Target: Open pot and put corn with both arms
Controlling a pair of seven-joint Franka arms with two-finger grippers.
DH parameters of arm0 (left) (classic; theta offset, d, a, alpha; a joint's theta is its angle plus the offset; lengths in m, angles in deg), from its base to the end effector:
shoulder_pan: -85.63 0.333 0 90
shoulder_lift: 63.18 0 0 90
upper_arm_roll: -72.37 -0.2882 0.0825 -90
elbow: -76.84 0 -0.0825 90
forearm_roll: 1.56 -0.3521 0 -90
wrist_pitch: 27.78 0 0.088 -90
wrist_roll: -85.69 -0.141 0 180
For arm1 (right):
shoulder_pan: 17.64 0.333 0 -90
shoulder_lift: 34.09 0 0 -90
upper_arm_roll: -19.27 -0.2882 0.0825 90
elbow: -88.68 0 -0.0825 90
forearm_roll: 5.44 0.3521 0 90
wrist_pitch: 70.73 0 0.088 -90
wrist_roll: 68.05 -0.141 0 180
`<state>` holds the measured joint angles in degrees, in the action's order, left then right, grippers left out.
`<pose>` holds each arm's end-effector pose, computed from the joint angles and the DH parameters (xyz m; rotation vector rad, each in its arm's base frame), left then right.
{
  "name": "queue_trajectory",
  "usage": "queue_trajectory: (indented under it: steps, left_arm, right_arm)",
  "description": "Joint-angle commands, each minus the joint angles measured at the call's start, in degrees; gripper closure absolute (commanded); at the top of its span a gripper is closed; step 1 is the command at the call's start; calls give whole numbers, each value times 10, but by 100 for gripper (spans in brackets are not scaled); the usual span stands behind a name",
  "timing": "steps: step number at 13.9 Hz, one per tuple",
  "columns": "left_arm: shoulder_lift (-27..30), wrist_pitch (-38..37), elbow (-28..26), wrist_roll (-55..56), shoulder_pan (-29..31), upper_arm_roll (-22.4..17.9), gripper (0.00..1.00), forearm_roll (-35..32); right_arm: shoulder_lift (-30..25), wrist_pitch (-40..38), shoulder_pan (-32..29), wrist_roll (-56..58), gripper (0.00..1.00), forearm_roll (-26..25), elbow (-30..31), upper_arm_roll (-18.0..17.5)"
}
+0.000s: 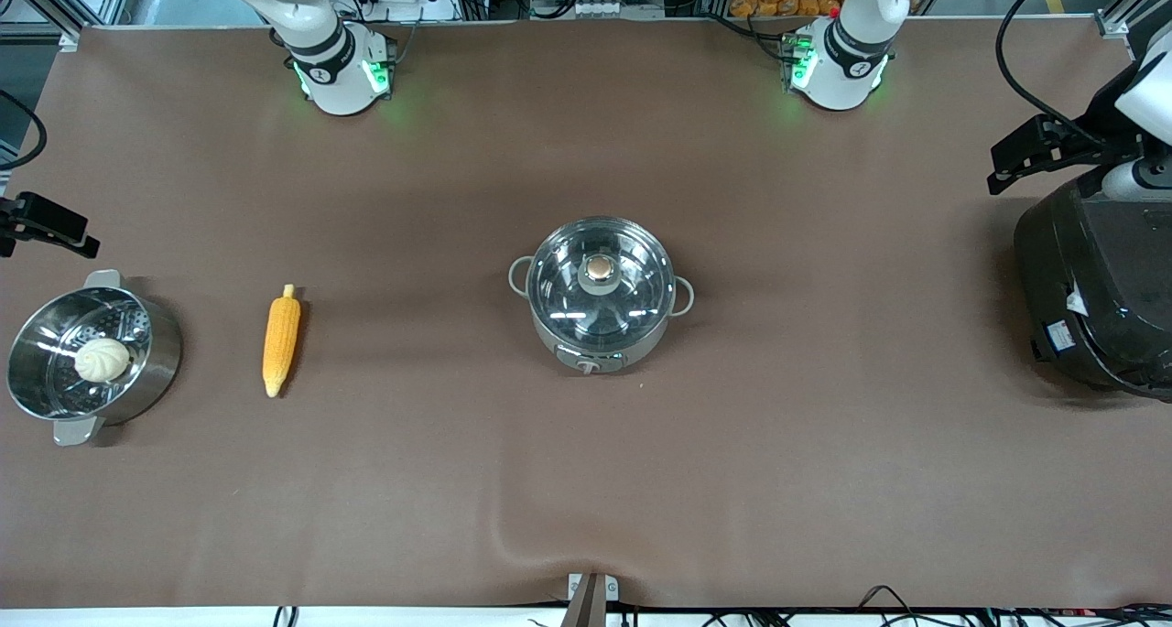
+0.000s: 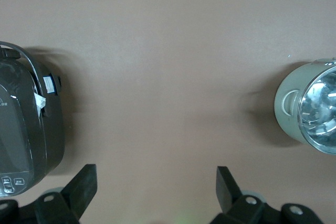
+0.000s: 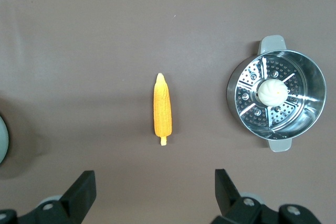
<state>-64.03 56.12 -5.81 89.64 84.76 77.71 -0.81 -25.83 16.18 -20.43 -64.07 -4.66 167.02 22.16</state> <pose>0.5130 -0.0574 0.6014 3.1260 -0.0639 0.0090 0.5560 -0.0513 0.5692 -3.1354 0.0445 -0.0096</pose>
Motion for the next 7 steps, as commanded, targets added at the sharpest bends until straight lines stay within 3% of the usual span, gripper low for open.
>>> queue_trajectory:
  steps: [1, 7]
  left_arm:
    - [15, -5, -11, -16, -2, -2, 0, -7]
    - [0, -5, -2, -12, -4, -2, 0, -16]
  right_arm:
    - [0, -3, 4, -5, 0, -6, -6, 0]
    - [0, -4, 1, -8, 0, -6, -6, 0]
